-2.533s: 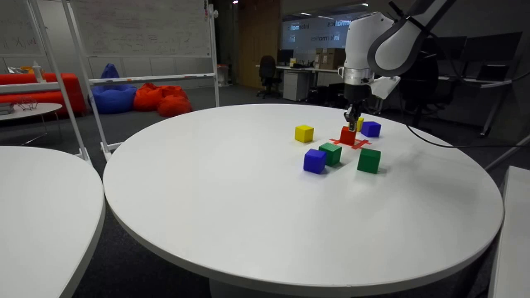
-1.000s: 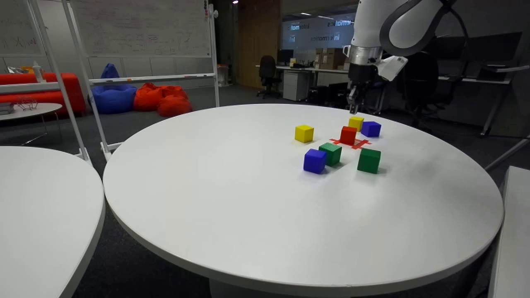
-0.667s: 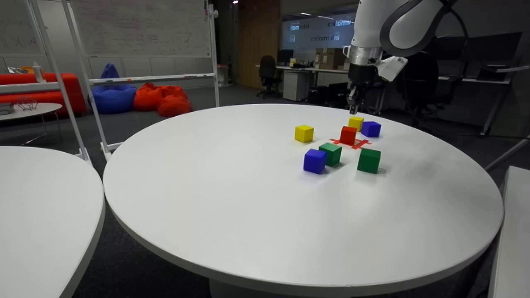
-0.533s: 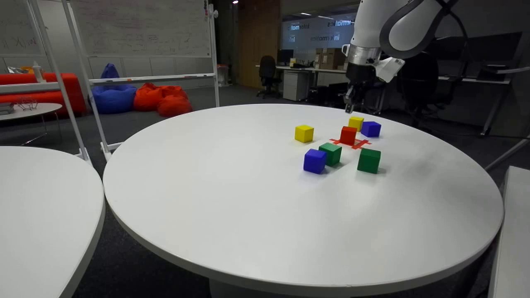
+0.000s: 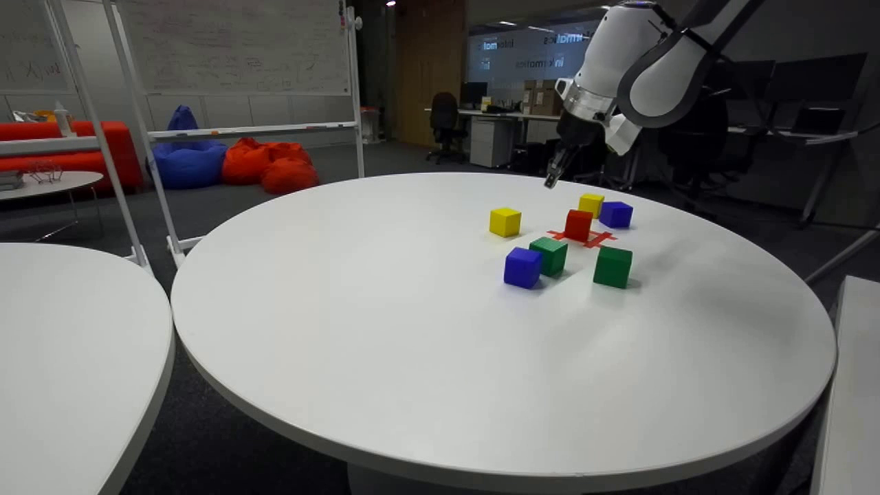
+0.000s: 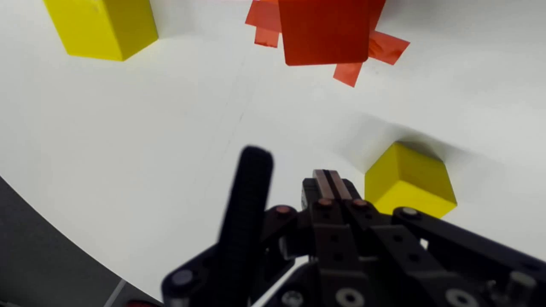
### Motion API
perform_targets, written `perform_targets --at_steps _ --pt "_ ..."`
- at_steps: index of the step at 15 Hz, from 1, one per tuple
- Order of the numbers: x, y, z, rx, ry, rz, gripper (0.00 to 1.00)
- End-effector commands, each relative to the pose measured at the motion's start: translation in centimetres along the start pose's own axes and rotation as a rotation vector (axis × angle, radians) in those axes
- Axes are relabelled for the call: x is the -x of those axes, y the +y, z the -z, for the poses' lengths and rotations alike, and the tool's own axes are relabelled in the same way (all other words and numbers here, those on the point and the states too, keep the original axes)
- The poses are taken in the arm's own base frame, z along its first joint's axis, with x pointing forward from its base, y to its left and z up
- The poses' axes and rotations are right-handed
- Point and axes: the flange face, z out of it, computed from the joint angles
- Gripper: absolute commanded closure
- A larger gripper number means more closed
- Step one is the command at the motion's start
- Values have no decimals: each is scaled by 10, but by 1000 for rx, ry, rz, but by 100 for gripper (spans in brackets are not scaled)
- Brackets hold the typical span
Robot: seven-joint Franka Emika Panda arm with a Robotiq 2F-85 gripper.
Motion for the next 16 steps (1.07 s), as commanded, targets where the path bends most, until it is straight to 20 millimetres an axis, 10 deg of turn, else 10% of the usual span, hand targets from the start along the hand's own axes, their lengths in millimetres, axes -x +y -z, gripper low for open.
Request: perform_targets --at_steps 1,16 --pt "-7 11 -11 8 27 61 100" --pt "-28 55 -40 44 -73 44 100"
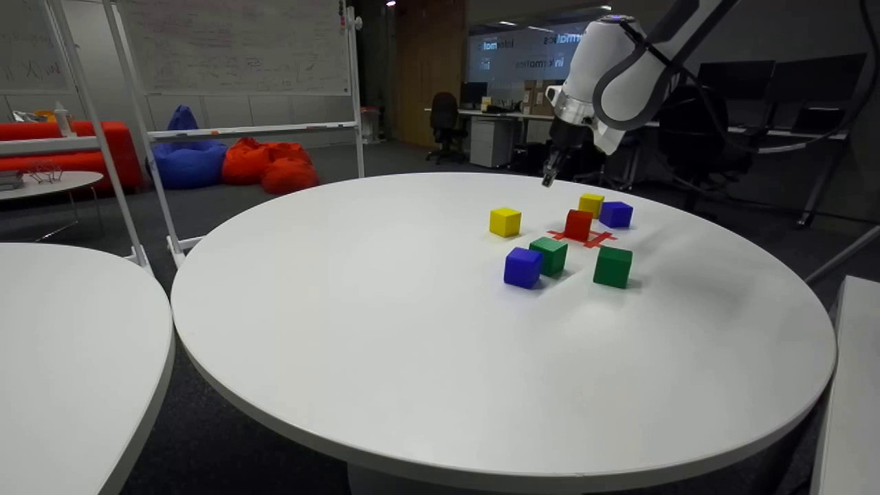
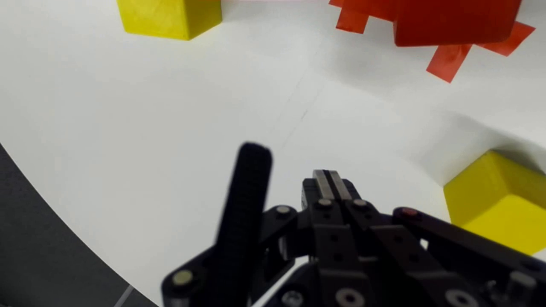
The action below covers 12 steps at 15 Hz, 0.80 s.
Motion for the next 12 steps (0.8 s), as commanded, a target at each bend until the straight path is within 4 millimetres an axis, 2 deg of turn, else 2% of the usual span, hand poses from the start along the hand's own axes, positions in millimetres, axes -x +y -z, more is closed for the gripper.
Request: perform_targets --at_steps 1,7,12 --pt "-10 11 -9 3 -33 9 100" --pt "-13 19 -26 -14 -125 -27 100" --pt "-4 23 -35 -13 -156 -44 100"
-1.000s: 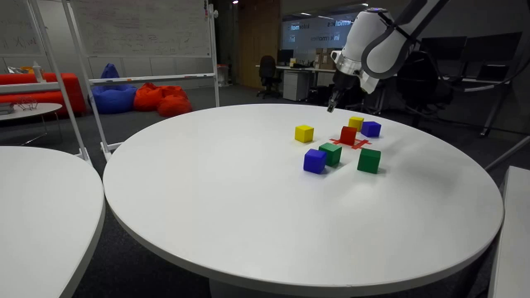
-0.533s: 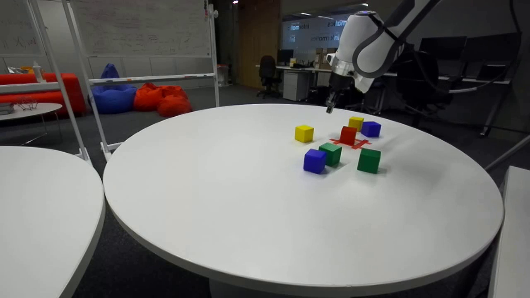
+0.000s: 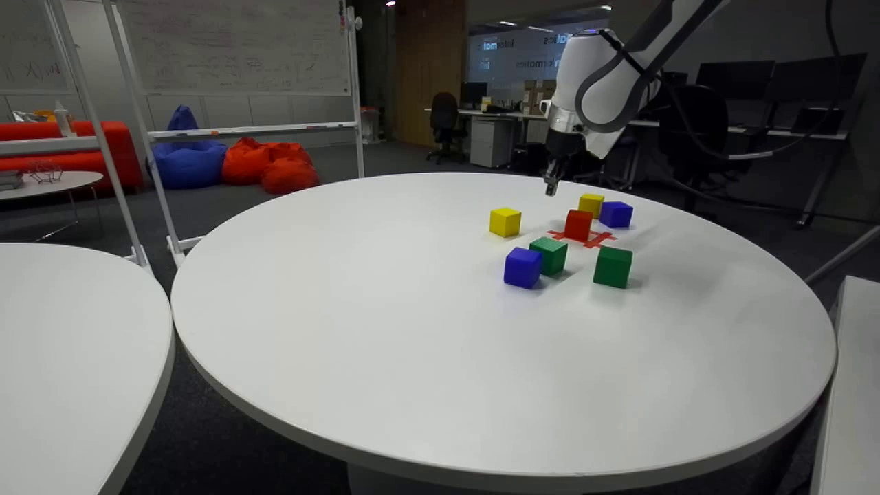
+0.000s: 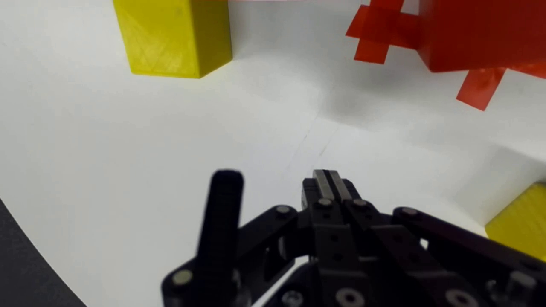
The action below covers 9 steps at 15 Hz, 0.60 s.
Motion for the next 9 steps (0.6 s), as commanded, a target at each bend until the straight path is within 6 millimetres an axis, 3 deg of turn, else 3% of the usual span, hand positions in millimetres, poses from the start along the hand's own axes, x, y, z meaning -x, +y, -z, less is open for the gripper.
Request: perform_targets --at_steps 1,5,9 --pt "4 10 -6 -7 -27 -4 100" --pt "8 9 -3 -5 -22 -9 100" --pt "-1 -13 3 2 -21 27 100"
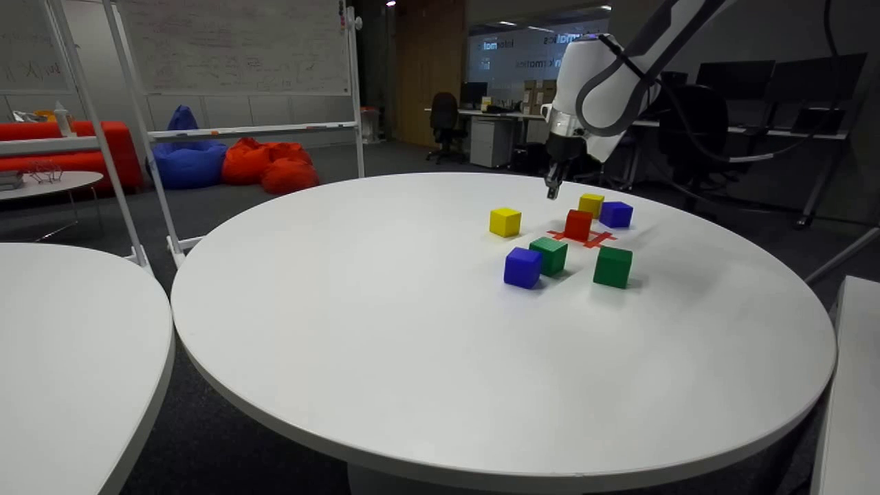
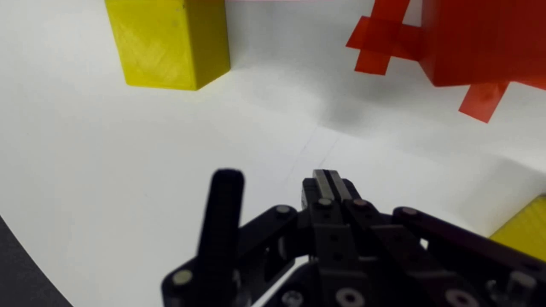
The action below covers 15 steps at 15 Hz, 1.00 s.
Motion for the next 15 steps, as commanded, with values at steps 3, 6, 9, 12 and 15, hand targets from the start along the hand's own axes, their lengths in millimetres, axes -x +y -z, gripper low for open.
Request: perform_targets --at_steps 3,6,9,12,15 --pt "-11 -32 10 7 -9 58 100" --pt "-14 -46 12 0 -9 84 100" --pt "-13 -46 12 -5 -10 87 100" --pt "-10 -41 6 -5 -57 72 100" --pt "-4 -36 0 -9 -102 66 100"
